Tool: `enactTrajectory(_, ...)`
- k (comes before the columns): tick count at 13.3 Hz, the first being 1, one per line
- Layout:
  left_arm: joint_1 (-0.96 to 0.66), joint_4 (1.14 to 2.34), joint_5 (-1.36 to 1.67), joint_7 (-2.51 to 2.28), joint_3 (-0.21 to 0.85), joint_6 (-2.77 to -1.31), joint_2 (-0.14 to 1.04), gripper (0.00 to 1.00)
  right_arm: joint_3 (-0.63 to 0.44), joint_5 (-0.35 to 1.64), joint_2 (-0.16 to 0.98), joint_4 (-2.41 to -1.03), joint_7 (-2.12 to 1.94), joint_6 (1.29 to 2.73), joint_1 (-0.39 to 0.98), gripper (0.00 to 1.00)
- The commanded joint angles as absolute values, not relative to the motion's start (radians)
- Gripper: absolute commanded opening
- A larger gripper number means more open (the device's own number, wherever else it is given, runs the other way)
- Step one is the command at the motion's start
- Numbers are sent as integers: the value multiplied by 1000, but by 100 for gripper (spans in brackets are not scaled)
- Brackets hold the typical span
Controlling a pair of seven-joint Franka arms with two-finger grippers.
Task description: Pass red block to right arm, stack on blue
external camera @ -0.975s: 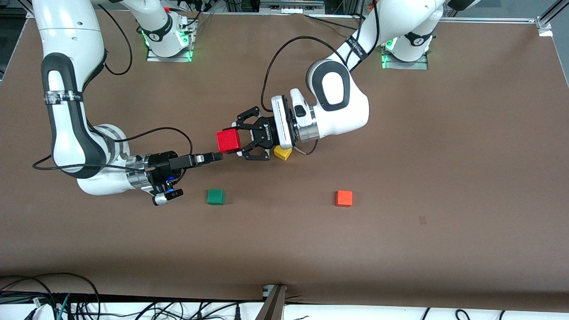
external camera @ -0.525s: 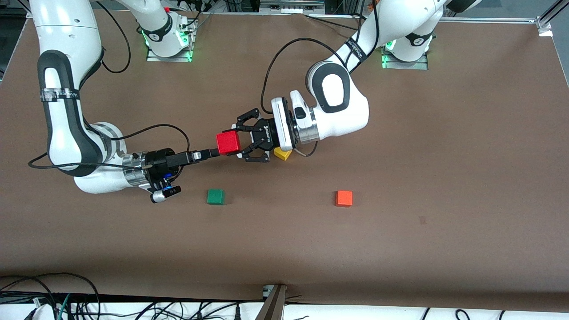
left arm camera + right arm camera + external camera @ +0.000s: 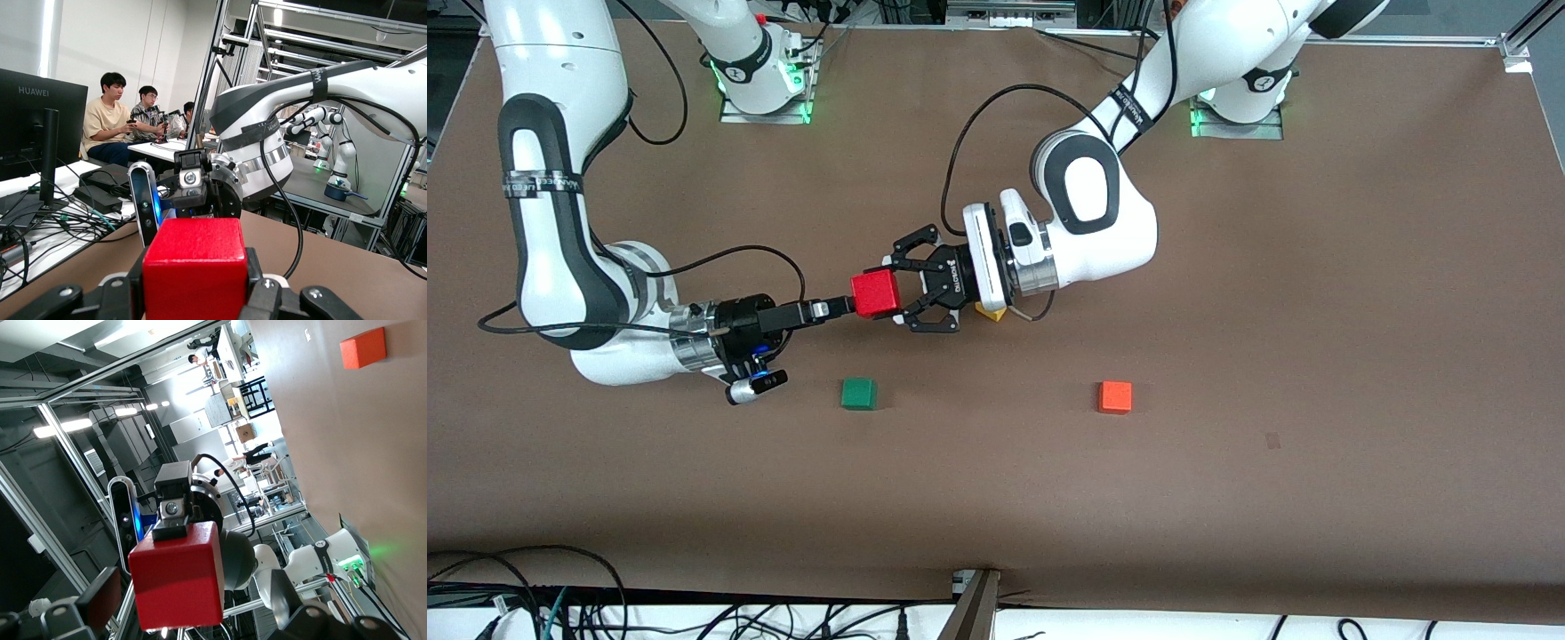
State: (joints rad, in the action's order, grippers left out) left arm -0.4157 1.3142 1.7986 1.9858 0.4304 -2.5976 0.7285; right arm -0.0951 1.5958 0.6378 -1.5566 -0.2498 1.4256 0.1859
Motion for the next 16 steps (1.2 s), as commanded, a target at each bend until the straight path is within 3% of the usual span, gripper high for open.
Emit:
enactTrajectory(1, -439, 1258, 1833, 2011, 422, -2620, 761, 0, -94, 1589, 609, -1582, -239, 1442, 190, 99)
enactTrajectory(5, -440, 1259, 1832, 2011, 419, -2622, 762, 0, -87, 1600, 609, -1580, -241, 1463, 190, 91)
enactTrajectory(11, -446, 1259, 1832, 2011, 419, -2622, 769, 0, -86, 1608, 607, -1578, -241, 1470, 192, 62)
enactTrajectory(13, -445, 1259, 1832, 2011, 419, -2622, 767, 0, -86, 1609, 609, -1577, -241, 1470, 190, 39)
enactTrajectory(15, -445, 1259, 1833, 2011, 419, -2620, 767, 0, -86, 1620, 609, -1575, -241, 1465, 184, 0)
enactTrajectory(16, -445, 1259, 1835, 2011, 419, -2622, 767, 0, -86, 1631, 609, -1577, -241, 1459, 181, 0)
